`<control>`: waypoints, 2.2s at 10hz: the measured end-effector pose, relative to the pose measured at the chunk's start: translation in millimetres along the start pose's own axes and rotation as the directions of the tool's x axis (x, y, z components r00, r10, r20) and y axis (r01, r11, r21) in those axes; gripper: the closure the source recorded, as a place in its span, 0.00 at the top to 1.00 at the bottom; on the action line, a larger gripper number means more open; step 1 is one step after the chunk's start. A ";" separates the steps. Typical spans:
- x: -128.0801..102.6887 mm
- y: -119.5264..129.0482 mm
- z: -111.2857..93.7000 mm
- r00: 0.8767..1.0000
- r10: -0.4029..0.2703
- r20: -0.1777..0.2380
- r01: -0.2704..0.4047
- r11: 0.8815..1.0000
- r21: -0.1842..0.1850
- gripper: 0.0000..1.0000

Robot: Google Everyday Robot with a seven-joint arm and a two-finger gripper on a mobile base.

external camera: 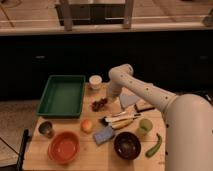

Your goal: Place grapes in red bowl

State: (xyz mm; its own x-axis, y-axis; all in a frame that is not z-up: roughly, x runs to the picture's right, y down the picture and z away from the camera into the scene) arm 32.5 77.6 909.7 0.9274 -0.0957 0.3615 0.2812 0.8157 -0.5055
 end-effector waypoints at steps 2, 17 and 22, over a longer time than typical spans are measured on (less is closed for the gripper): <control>-1.8 -0.1 -0.3 1.000 -0.015 -0.001 0.015 1.000 -0.001 0.33; -23.0 4.5 -13.1 0.990 -0.139 -0.002 0.139 0.990 0.003 0.07; -39.7 7.5 -28.2 0.981 -0.194 -0.001 0.194 0.981 0.011 0.05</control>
State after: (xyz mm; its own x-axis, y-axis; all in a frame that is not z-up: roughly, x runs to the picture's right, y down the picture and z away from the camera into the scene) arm 4.8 71.5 869.5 0.8555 -0.2531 0.4517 0.4531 0.7881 -0.4167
